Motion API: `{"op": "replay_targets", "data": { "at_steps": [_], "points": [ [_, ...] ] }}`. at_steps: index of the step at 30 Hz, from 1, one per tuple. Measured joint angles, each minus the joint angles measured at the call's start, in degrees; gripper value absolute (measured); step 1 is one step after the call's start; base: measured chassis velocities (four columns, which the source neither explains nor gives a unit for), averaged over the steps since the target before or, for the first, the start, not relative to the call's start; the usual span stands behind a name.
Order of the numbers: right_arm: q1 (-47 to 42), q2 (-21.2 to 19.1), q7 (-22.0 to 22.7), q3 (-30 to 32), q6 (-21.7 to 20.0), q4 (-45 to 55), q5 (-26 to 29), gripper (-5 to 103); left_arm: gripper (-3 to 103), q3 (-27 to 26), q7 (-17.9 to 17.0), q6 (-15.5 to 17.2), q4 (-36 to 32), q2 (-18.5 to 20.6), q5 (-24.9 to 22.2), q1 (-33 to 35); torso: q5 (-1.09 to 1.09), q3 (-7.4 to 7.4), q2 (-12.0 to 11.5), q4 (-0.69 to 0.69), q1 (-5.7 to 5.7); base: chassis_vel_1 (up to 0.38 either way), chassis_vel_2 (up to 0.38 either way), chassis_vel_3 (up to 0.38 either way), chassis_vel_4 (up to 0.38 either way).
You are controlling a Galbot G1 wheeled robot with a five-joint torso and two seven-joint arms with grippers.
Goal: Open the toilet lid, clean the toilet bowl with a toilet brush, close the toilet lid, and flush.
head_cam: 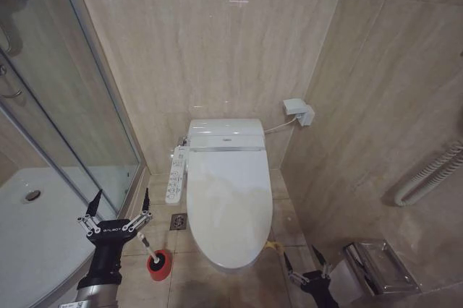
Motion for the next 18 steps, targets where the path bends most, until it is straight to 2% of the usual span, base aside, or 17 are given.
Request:
{"op": "replay_targets", "data": {
  "at_steps": [6, 13, 18],
  "points": [
    [1.93, -0.27, -0.53, -1.25, -1.19, -1.76, -0.87, 100, 100, 0.00, 0.00, 0.00, 0.00, 0.00, 0.00, 0.00, 0.00, 0.00, 0.00, 0.00, 0.01, 0.000, 0.000, 0.000, 0.000],
    [0.32, -0.97, -1.89, -0.94, -0.59, -2.73, -0.83, 100, 100, 0.00, 0.00, 0.00, 0.00, 0.00, 0.00, 0.00, -0.01, 0.00, 0.00, -0.02, 0.00, 0.000, 0.000, 0.000, 0.000],
    [2.41, 0.07, -2.19, -1.38, -0.02, -5.11, -2.32, 100, 100, 0.00, 0.00, 0.00, 0.00, 0.00, 0.00, 0.00, -0.01, 0.00, 0.00, -0.01, 0.00, 0.000, 0.000, 0.000, 0.000]
  ]
}}
